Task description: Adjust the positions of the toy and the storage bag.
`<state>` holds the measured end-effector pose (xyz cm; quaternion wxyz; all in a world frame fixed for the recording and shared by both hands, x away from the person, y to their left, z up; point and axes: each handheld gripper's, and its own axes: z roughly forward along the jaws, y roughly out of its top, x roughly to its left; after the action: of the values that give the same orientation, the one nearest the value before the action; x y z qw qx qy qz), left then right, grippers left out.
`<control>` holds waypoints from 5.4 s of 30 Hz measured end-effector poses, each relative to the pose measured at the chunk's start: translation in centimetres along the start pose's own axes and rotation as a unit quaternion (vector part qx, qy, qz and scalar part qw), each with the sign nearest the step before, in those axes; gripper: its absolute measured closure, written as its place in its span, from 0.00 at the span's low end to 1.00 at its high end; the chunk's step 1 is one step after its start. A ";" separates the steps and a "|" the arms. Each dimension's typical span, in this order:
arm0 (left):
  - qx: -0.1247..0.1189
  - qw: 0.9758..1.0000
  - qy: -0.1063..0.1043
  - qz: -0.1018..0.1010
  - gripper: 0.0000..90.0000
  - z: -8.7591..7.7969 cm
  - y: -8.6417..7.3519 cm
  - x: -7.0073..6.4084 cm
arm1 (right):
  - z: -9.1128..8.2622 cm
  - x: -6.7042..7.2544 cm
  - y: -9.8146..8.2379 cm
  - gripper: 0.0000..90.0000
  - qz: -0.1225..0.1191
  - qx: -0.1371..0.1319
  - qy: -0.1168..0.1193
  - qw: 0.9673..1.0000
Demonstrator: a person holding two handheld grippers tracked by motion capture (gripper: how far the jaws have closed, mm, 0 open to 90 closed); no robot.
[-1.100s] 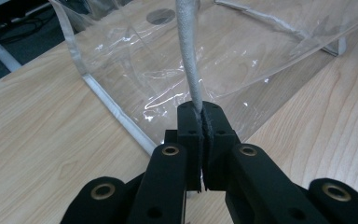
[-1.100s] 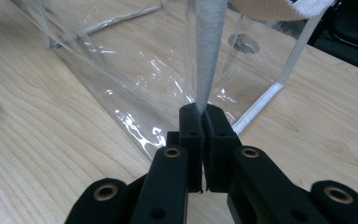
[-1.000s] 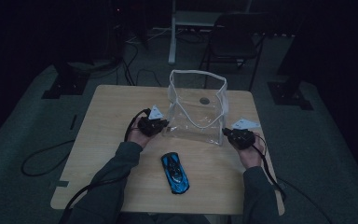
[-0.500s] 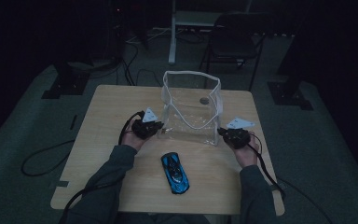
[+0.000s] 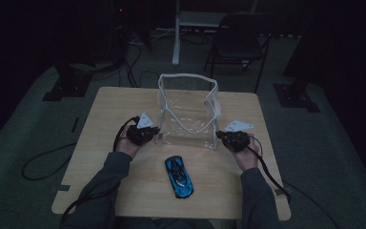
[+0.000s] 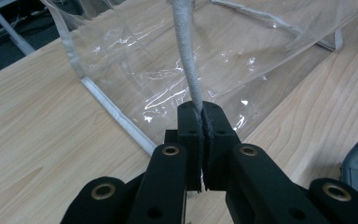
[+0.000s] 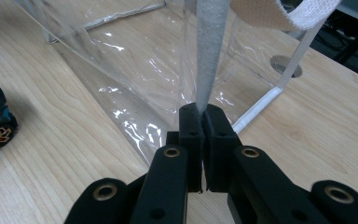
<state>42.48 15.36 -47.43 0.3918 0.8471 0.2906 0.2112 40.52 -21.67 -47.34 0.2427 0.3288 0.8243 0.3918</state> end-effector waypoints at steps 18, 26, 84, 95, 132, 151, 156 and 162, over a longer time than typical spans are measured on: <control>-0.001 1.000 0.005 -0.010 0.98 -2.2 -1.7 -0.4 | 0.7 1.0 1.0 0.97 -0.019 -0.002 0.019 1.000; -0.005 1.000 0.004 -0.014 0.98 -3.0 -2.3 -0.7 | 0.6 1.3 1.2 0.97 -0.026 -0.002 0.024 0.999; -0.010 1.000 -0.014 -0.005 0.89 -5.3 -3.2 -3.2 | -3.5 4.7 -0.7 0.83 -0.064 0.015 0.025 0.998; -0.025 1.000 -0.002 -0.009 0.62 -7.7 -3.6 -4.3 | -6.0 7.6 -2.2 0.46 -0.025 0.021 -0.011 0.999; 0.015 0.996 -0.087 0.027 0.57 -0.6 -2.4 -8.1 | 1.1 20.5 -3.7 0.12 -0.026 0.058 0.034 0.997; 0.023 0.994 -0.099 0.036 0.56 0.0 -2.4 -8.8 | -1.8 12.8 -6.1 0.19 -0.032 0.094 -0.043 0.994; 0.025 0.994 -0.103 0.040 0.55 0.1 -2.6 -9.0 | -1.7 10.5 -6.6 0.34 0.007 0.098 0.004 0.995; 0.023 0.993 -0.110 0.039 0.53 0.0 -3.0 -9.1 | -1.5 10.2 -6.5 0.45 0.006 0.104 0.026 0.994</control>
<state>34.74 10.94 -50.95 0.3933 0.8846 0.2170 0.1255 30.45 -18.06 -53.19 0.1832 0.3473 0.8645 0.3137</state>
